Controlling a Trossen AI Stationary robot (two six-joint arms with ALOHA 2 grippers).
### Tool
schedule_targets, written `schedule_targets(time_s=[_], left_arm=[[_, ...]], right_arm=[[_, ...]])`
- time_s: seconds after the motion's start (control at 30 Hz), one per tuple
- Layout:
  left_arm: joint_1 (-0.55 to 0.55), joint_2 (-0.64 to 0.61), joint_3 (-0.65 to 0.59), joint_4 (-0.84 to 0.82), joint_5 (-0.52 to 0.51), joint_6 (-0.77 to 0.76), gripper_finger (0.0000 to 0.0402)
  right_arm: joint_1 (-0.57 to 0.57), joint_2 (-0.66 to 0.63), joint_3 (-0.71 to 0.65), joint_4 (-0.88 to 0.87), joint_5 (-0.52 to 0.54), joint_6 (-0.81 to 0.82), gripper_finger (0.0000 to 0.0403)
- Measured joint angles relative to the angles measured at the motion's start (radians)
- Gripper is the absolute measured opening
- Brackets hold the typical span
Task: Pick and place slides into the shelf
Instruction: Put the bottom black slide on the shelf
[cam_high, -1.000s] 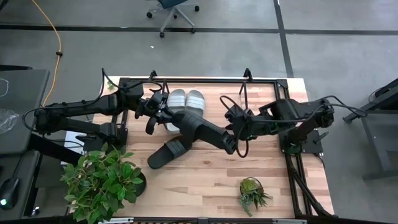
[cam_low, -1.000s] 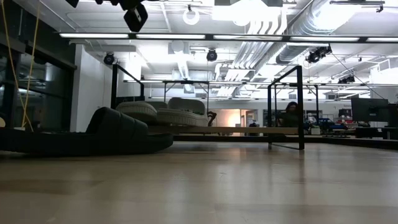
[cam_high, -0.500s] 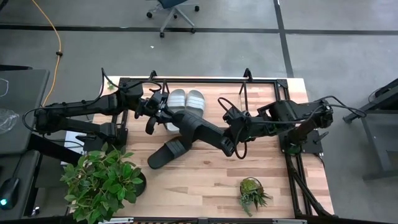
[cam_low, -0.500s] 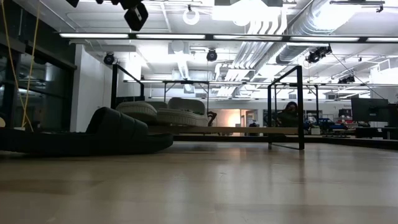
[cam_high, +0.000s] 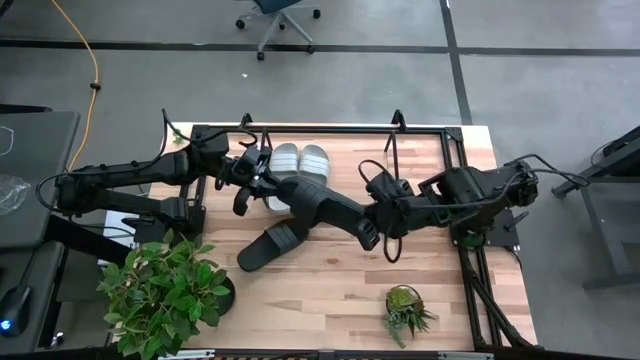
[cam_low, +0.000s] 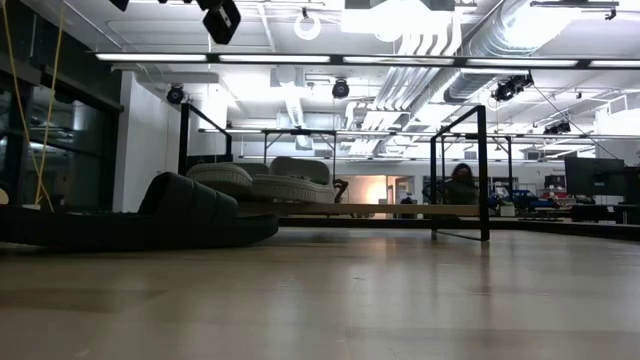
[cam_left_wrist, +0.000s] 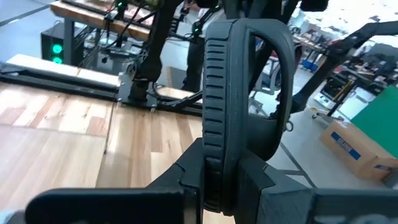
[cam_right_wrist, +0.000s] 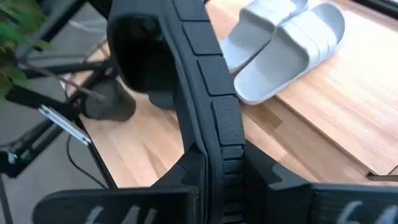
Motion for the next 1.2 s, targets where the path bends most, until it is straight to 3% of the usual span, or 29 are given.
schedule_targets(time_s=[0.27,0.63,0.73,1.0,1.2], left_arm=[[-0.001,0.001,0.003,0.029,0.019,-0.001,0.0038],[-0.001,0.002,-0.001,0.095,0.055,-0.026,0.0046],[0.0,0.005,-0.002,0.085,0.069,-0.026,0.0077],[0.001,0.006,-0.004,0.076,0.048,-0.03,0.0208],[0.0,0.005,-0.004,0.079,0.031,-0.015,0.0246]], right_arm=[[0.07,-0.019,0.0,-0.017,0.131,0.112,0.0035],[0.088,-0.021,0.002,-0.008,0.131,0.146,0.0035],[0.09,-0.024,0.003,-0.019,0.121,0.141,0.0035],[0.111,-0.032,0.006,-0.079,0.145,0.192,0.0035],[0.221,-0.045,0.005,-0.213,0.241,0.427,0.0035]])
